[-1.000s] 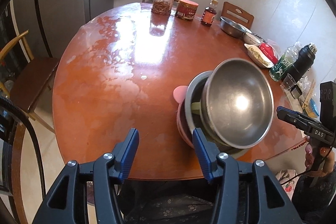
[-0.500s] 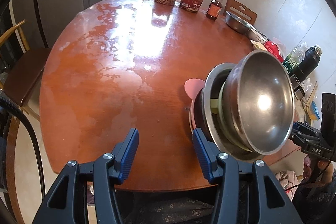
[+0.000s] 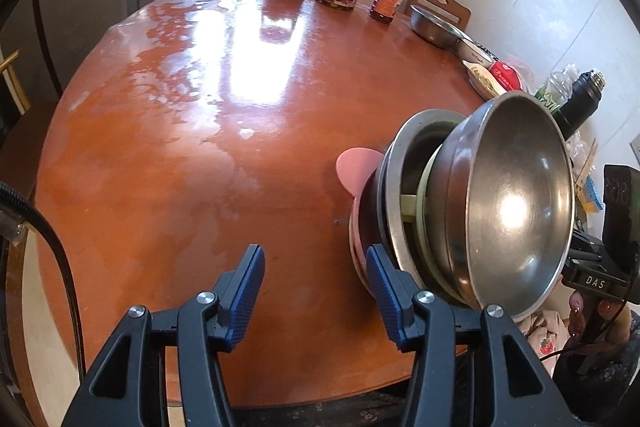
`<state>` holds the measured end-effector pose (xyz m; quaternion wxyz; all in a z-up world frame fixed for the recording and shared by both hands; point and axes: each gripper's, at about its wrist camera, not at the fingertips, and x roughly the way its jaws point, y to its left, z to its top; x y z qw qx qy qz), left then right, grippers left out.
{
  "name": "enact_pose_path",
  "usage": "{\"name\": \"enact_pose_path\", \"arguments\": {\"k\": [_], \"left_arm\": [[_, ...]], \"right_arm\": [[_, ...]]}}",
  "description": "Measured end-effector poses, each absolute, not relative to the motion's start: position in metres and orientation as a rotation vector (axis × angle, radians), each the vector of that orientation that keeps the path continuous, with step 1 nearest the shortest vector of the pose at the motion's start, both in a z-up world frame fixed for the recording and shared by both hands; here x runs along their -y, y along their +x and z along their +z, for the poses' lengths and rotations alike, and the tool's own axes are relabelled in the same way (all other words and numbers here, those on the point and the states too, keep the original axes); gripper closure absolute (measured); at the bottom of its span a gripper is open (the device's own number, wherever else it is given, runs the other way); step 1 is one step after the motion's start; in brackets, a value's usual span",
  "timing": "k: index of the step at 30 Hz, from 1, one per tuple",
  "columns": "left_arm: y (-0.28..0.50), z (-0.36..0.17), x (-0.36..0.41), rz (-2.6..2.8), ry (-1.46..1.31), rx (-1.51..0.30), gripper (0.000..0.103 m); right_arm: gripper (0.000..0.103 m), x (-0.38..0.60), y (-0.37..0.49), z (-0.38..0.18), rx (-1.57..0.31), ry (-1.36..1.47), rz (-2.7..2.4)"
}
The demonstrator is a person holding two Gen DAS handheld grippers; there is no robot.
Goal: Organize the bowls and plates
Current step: 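Open both grippers and release the stacked bowls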
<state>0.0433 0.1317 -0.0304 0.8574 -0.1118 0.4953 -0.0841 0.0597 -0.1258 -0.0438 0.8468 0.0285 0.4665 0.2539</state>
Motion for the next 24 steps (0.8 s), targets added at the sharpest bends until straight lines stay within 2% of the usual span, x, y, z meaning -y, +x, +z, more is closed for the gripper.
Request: {"name": "enact_pose_path", "arguments": {"k": [24], "left_arm": [[0.112,-0.031,-0.065,-0.254,-0.176,-1.080,0.050]], "right_arm": [[0.046,0.188,0.106,-0.038,-0.983,0.113,0.405]]}}
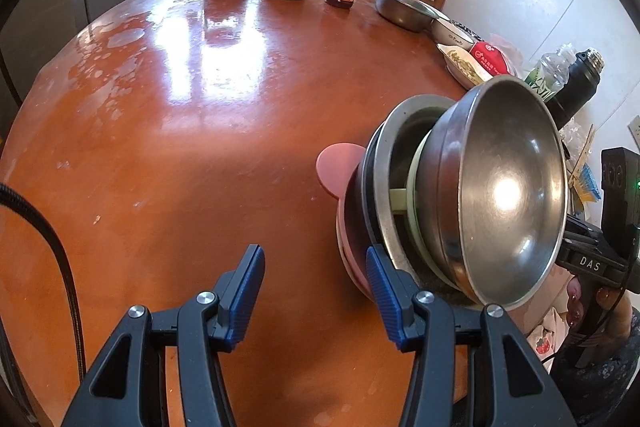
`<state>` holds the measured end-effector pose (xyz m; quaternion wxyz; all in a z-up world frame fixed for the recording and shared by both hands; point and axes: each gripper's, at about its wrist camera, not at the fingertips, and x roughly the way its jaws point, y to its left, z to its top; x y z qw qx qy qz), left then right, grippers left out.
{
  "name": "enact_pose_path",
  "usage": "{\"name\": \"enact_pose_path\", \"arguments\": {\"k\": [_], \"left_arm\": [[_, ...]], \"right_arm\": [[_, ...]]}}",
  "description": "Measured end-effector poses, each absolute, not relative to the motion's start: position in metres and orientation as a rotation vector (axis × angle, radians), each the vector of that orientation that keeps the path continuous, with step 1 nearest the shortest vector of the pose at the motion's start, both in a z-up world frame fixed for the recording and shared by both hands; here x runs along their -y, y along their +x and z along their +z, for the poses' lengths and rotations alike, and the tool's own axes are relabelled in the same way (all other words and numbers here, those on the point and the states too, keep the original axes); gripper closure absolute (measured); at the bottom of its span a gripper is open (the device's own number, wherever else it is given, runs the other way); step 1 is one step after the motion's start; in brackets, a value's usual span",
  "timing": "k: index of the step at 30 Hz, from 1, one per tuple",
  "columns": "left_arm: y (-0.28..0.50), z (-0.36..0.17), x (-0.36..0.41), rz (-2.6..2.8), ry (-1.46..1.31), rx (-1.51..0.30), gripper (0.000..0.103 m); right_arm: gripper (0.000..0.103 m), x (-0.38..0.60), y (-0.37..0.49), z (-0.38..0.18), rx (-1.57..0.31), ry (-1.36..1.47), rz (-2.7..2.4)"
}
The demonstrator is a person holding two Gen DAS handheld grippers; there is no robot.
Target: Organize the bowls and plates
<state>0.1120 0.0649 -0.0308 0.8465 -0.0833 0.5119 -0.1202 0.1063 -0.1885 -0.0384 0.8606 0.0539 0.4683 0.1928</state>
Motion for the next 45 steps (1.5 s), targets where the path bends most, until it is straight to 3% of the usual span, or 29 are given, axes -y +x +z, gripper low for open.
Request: {"name": "enact_pose_path", "arguments": {"k": [34,36,38,45], "left_arm": [[0.077,-0.020,-0.075,-0.154,-0.157,-1.007,0.048],[0.071,-0.016,-0.073,-0.143,-0.146,-0.993,0.046],[0.062,-0.013,-0.069,-0.139,-0.137,-0.978,0.045],[0.033,-0.004,-0.058,-0.138,-0.140,-0.940,0.043]], "right_arm": [[0.046,0.197,0.084,-0.027,-0.940,0.088,0.326],[0.043,0.198,0.075,-0.022,-0.917,0.073,0.312],[0.033,0.199,0.066,-0.017,-0.893,0.068,0.289],[0.029,0.203,0.038,-0.011,-0.846,0.090,0.266]]}}
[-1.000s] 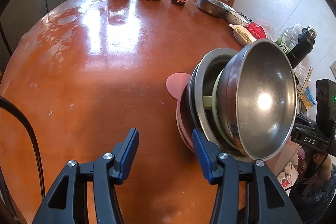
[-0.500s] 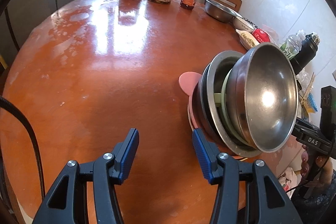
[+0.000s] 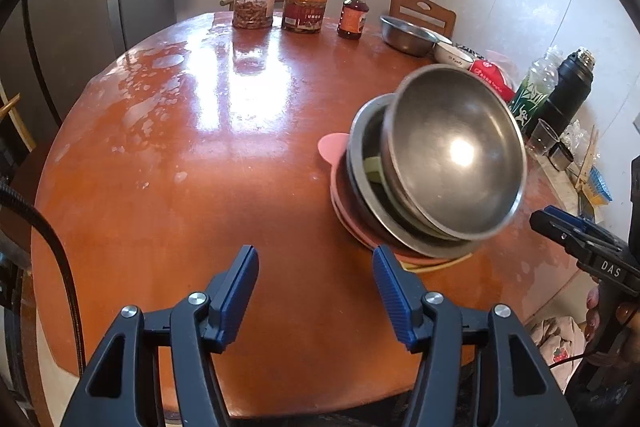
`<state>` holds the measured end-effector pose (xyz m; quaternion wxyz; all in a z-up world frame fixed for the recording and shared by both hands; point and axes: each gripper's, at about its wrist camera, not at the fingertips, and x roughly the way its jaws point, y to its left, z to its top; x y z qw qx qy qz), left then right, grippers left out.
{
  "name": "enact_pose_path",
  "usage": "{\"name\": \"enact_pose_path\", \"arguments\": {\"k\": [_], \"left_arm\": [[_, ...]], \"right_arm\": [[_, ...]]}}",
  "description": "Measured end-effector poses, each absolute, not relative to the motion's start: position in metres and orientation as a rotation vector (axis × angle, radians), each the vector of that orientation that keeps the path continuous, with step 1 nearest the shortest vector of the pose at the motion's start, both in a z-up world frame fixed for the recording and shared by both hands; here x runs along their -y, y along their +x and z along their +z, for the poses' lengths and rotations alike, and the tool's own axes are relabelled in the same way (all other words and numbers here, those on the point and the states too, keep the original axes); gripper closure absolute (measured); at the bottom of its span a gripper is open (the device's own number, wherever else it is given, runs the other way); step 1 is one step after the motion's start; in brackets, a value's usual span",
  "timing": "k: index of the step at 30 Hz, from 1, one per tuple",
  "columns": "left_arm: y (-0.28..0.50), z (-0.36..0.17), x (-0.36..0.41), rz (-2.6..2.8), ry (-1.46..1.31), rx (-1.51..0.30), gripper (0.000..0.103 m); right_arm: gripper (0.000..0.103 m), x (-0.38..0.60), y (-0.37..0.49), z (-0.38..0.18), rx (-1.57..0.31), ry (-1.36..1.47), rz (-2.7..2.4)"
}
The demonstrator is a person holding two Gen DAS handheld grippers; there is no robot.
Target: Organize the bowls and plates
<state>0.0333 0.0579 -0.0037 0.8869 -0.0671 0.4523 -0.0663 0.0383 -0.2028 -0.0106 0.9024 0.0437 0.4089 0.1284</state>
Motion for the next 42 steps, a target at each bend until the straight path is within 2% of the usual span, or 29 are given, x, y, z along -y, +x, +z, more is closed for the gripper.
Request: {"name": "enact_pose_path", "arguments": {"k": [9,15,19,42], "left_arm": [[-0.003,-0.008,-0.037,-0.133,-0.132,-0.926,0.041],[-0.020,-0.010,-0.025,-0.121,-0.134,-0.908,0.035],[-0.029,-0.011,-0.016,-0.113,-0.127,-0.895,0.026],[-0.029,-0.021,-0.002,-0.080,-0.099,-0.931,0.025]], "right_arm": [[0.026,0.193,-0.007,-0.013,-0.813,0.096,0.291],[0.024,0.190,-0.034,-0.015,-0.760,0.074,0.256],[0.023,0.188,-0.045,-0.016,-0.735,0.066,0.229],[0.022,0.195,-0.048,-0.033,-0.763,0.102,0.219]]}}
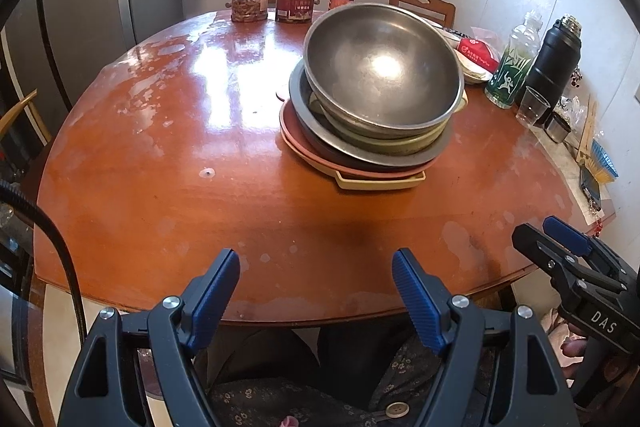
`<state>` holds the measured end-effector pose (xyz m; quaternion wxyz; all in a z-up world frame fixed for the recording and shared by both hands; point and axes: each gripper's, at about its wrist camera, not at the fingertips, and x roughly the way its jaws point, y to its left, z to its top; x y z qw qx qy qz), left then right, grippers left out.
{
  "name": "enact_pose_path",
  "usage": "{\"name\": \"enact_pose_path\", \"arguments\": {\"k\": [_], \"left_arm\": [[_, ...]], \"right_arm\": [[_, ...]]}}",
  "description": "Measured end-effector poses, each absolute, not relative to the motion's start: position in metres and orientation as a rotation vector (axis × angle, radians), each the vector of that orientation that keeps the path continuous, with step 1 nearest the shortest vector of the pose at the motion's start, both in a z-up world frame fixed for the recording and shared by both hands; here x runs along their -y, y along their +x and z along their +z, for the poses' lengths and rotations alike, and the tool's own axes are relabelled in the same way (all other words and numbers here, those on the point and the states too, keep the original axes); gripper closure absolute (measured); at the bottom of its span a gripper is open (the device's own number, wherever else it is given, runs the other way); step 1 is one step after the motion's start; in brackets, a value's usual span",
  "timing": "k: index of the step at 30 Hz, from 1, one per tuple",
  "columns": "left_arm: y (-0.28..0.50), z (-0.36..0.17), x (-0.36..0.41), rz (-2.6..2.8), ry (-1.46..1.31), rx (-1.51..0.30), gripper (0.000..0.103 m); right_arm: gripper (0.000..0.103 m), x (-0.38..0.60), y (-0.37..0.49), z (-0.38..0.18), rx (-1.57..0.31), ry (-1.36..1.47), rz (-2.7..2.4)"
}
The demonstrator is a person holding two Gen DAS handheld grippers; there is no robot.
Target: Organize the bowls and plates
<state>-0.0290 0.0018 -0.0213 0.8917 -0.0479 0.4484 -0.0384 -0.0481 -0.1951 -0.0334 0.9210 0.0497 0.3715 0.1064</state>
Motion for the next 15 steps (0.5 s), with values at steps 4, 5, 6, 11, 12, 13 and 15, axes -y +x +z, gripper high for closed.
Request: {"name": "enact_pose_path", "arguments": {"k": [4,5,6,11,12,13,15], "left_arm": [[-0.0278,-0.0221,-0.0018,-0.072,-0.101,-0.933,0.025],[-0.0275,-0.0225,-0.0020,-0.071,-0.100,-0.935,0.025],[-0.0273,-0.0229,-0.0023,-0.069,-0.101,-0.936,0.025],[-0.0274,-0.0239,-0.0030,-0.066,-0.104,-0.941,0.025],[-0.0275,-0.0239,-0.0029,-0.066,-0.104,-0.941,0.025],[-0.0273,-0.0241,-0.0028,-0.065,-0.103,-0.941,0.025],[-0.0276,-0.0240,-0.0028,-0.065,-0.104,-0.944,0.025]], "right_arm": [[0.022,0.1938,-0.0479,-0.0355,-0.772,0.107,0.228],[0.022,0.1933,-0.0479,-0.0358,-0.773,0.107,0.228],[0.022,0.1930,-0.0480,-0.0359,-0.773,0.106,0.229],[0.022,0.1914,-0.0470,-0.0375,-0.781,0.108,0.236],[0.022,0.1912,-0.0468,-0.0378,-0.783,0.110,0.238],[0.022,0.1912,-0.0463,-0.0383,-0.785,0.111,0.241],[0.022,0.1896,-0.0460,-0.0391,-0.790,0.106,0.240]]}}
